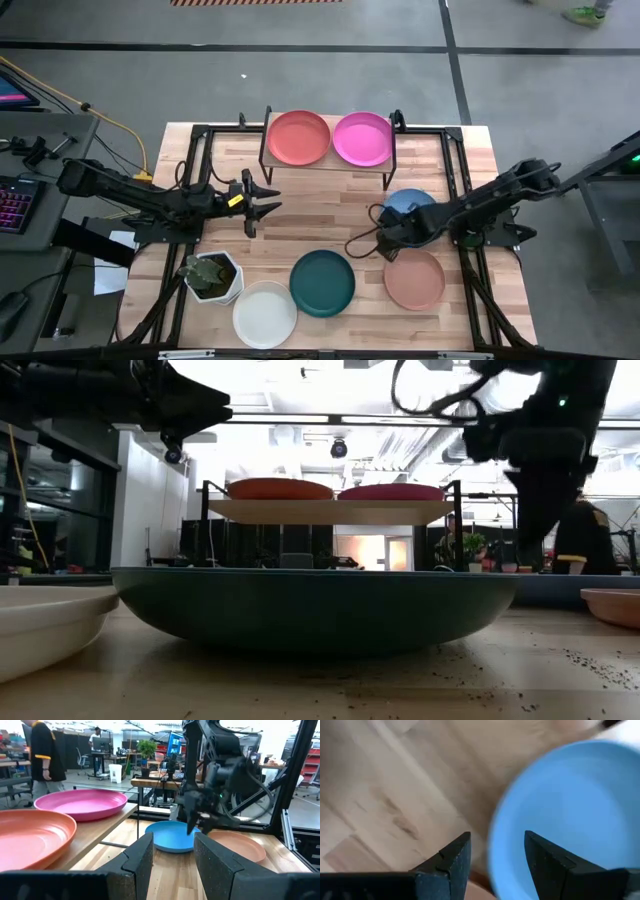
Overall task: Place and stack plates onto a shelf
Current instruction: Stack the light blue plate on top of the pink plate on the shelf
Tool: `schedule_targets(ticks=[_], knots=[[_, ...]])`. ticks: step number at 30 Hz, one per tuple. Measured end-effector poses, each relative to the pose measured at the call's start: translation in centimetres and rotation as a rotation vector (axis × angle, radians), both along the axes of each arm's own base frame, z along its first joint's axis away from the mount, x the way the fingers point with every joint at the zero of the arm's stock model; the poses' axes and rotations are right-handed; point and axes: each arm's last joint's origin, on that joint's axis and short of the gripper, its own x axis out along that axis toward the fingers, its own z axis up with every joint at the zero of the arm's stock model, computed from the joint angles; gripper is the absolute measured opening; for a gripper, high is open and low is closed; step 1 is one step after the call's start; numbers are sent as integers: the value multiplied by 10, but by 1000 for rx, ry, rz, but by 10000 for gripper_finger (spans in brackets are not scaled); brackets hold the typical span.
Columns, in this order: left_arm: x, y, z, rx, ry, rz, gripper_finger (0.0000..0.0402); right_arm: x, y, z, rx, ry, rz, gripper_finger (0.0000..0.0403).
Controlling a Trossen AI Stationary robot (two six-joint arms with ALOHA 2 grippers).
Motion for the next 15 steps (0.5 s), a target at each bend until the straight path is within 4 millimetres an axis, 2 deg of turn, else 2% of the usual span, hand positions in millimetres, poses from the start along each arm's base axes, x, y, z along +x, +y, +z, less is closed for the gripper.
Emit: schedule_targets(ticks=[6, 15], knots=[[0, 0, -1, -5, 10, -16, 131, 9, -1, -22, -7, 88, -26, 165], [0, 0, -2, -7, 17, -16, 131, 17, 0, -42, -23, 127, -48, 165]])
